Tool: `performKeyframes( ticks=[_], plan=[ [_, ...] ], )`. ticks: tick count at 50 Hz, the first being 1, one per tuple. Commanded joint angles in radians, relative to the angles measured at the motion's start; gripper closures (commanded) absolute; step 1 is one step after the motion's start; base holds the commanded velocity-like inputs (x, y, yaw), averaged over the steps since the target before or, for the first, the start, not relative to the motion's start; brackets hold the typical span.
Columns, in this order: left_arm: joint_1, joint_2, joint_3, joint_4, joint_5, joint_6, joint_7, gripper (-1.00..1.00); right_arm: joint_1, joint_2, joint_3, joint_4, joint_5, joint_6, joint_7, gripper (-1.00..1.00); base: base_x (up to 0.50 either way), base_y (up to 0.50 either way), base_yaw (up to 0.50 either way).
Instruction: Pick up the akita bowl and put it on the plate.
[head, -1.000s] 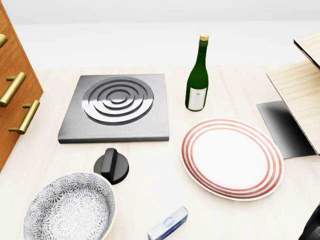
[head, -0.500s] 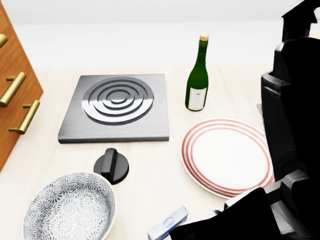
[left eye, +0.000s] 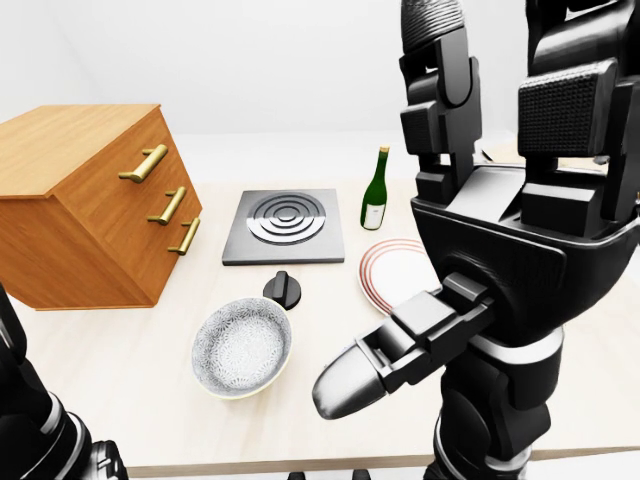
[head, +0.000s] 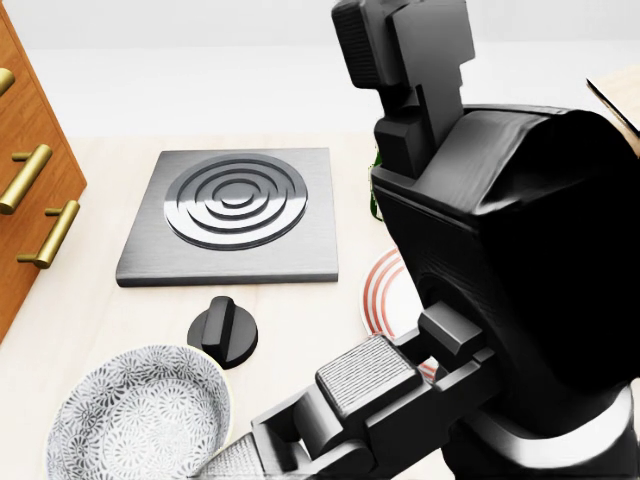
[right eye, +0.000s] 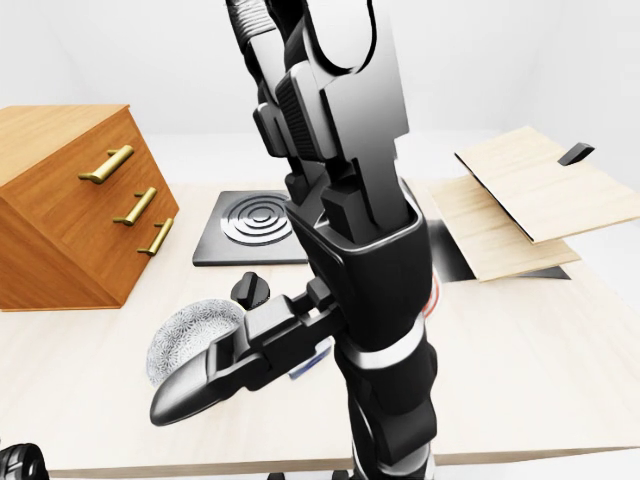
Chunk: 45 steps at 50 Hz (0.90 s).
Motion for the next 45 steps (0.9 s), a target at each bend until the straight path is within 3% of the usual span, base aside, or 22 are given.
performKeyframes(
  ticks=[1, 15, 34, 45],
  plan=[
    [0.000, -0.003, -0.004, 0.017, 0.010, 0.000, 0.000, -1.00, -0.039, 0.013, -0.011, 0.130, 0.000, 0.000, 0.063, -1.00, 0.00, 0.00, 0.00],
    [-0.018, 0.014, 0.001, 0.030, -0.011, 0.000, 0.000, -1.00, -0.058, 0.003, 0.015, 0.246, -0.050, 0.000, 0.175, -1.00, 0.00, 0.00, 0.00],
    [-0.019, 0.014, -0.002, 0.037, -0.008, 0.000, 0.000, -1.00, 0.043, 0.031, 0.139, 0.176, -0.169, 0.000, 0.298, -1.00, 0.00, 0.00, 0.00],
    [-0.022, 0.013, 0.000, 0.039, -0.007, 0.000, 0.000, -1.00, 0.020, 0.006, 0.170, 0.126, -0.230, 0.000, 0.367, -1.00, 0.00, 0.00, 0.00]
  ],
)
